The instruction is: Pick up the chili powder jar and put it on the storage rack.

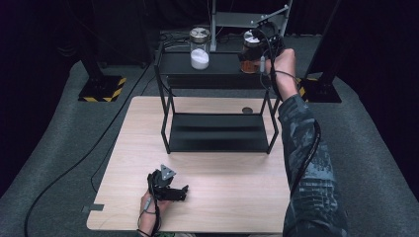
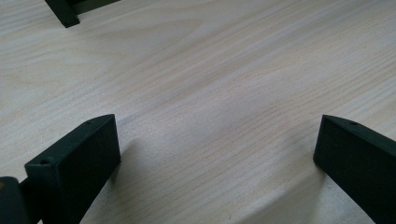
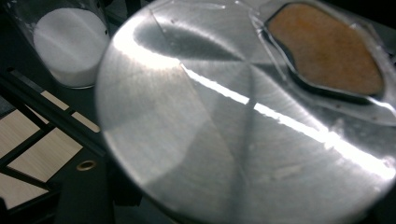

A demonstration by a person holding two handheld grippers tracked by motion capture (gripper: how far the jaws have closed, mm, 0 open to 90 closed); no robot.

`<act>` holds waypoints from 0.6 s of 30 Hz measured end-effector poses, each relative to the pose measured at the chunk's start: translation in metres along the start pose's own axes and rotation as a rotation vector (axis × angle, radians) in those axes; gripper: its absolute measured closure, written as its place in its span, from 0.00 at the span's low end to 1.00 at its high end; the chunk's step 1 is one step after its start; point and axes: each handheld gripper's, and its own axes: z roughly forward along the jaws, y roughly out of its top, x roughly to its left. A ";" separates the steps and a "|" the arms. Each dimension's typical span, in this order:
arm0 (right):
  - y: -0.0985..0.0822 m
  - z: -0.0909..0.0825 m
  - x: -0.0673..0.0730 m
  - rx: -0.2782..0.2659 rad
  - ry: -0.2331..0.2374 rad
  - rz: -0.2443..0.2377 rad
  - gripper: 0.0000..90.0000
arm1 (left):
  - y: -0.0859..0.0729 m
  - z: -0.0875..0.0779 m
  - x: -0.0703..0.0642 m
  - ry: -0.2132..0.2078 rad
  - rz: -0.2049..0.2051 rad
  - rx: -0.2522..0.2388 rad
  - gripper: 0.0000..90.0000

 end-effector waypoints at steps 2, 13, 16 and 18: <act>0.002 0.002 0.000 0.005 0.003 0.001 0.35 | 0.000 0.000 0.000 0.000 0.000 0.000 0.00; 0.015 0.015 -0.004 0.038 0.017 0.015 0.35 | 0.000 0.000 0.000 0.000 0.000 -0.001 0.00; 0.019 0.020 -0.005 0.054 0.019 0.023 0.35 | 0.000 0.000 0.000 0.000 0.000 -0.001 0.00; 0.019 0.022 -0.006 0.059 0.020 0.029 0.35 | 0.000 0.000 0.000 0.000 0.000 0.000 0.00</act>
